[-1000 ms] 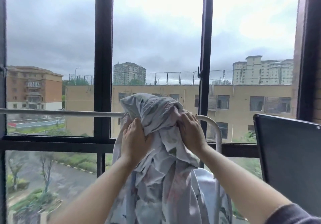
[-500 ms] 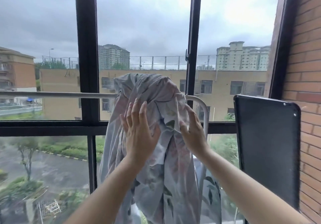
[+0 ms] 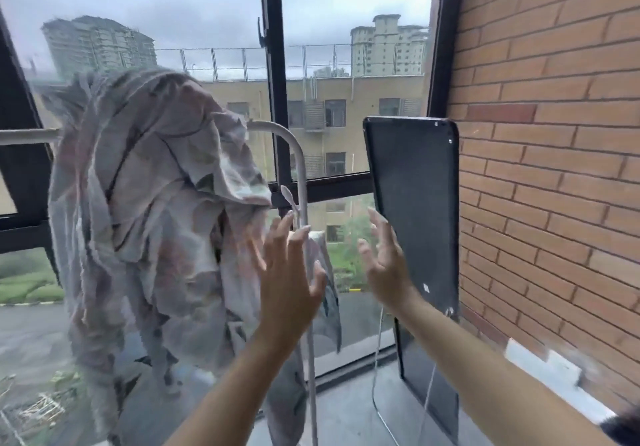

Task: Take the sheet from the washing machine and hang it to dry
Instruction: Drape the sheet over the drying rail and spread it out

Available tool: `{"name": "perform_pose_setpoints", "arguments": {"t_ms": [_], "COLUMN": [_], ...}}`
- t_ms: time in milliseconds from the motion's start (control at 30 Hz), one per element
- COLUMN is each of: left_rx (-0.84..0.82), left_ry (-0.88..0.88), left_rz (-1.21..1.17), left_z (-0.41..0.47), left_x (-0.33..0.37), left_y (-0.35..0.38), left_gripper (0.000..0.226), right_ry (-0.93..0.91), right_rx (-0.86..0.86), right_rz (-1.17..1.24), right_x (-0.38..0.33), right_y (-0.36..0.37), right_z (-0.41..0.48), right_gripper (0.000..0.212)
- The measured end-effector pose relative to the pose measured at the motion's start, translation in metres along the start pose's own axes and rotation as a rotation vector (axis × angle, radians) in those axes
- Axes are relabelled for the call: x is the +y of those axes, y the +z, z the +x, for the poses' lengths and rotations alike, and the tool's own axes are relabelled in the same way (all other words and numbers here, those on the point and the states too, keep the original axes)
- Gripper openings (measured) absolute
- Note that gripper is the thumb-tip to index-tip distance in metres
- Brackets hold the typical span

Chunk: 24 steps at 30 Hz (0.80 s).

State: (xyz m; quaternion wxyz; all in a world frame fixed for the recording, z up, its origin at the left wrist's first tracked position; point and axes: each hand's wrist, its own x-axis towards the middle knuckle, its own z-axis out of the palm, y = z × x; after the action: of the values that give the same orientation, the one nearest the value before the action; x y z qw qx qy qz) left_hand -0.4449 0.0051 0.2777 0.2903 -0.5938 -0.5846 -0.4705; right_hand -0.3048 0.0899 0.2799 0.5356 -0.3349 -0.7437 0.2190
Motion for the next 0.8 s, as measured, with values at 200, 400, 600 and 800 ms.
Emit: {"name": "perform_pose_setpoints", "arguments": {"t_ms": [200, 400, 600, 800], "left_rx": [-0.22, -0.386, -0.69, -0.852], "left_ry": [-0.017, 0.06, 0.241, 0.439], "left_rz": [-0.223, -0.319, -0.338, -0.433], "left_z": [-0.032, -0.062, -0.096, -0.103], "left_x": [0.115, 0.261, 0.389, 0.528], "left_y": [0.104, 0.2, 0.293, 0.36], "left_gripper": [0.054, 0.054, 0.057, 0.065], "right_ry": [0.232, 0.334, 0.395, 0.656], "right_rx": [0.061, 0.03, 0.156, 0.201], "right_rz": [-0.194, -0.389, -0.826, -1.171], "right_x": [0.106, 0.175, 0.238, 0.274], "right_y": [-0.136, -0.28, -0.436, -0.569], "right_z": [-0.056, -0.088, -0.119, -0.16], "right_gripper": [0.05, 0.047, 0.047, 0.054]}}
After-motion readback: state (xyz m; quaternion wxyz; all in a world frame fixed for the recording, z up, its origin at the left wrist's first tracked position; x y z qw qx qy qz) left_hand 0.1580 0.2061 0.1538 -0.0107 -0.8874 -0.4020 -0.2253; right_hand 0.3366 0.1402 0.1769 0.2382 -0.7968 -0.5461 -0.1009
